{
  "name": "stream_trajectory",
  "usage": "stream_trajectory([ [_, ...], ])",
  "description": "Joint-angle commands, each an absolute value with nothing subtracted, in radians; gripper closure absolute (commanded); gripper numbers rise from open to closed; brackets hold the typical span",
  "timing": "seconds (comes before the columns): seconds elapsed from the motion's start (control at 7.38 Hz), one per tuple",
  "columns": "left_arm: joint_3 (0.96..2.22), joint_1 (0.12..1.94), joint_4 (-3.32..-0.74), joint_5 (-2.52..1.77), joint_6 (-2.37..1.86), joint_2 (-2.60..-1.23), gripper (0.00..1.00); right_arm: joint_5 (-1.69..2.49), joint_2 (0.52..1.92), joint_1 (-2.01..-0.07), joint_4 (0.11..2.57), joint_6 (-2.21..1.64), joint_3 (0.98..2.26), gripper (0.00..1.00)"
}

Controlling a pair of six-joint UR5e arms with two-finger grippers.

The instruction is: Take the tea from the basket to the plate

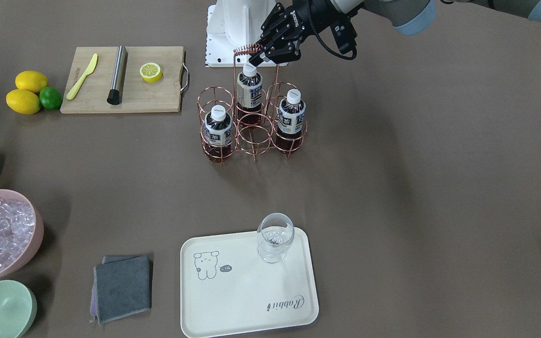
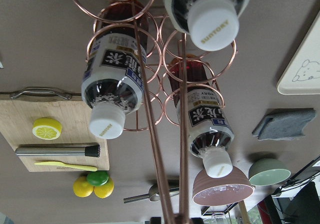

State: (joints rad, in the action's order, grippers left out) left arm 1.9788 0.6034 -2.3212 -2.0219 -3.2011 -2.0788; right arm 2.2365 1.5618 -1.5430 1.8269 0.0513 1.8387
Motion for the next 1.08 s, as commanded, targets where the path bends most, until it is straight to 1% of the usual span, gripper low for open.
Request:
stream_trajectory([
  [0.0, 1.979, 0.597, -2.355, -2.022, -3.203, -2.053, 1.00, 2.235, 1.562, -1.540, 1.824, 0.052, 1.835, 0.00],
  [0.54, 1.979, 0.598, -2.355, -2.020, -3.203, -2.051, 1.00, 2.243, 1.556, -1.540, 1.822, 0.043, 1.838, 0.00],
  [0.81, 1.979, 0.600, -2.355, -2.020, -3.209, -2.051, 1.00, 2.241, 1.543, -1.494, 1.827, 0.019, 1.887, 0.00],
  [0.95, 1.979, 0.598, -2.355, -2.020, -3.211, -2.051, 1.00, 2.247, 1.533, -1.476, 1.827, -0.059, 1.913, 0.00],
])
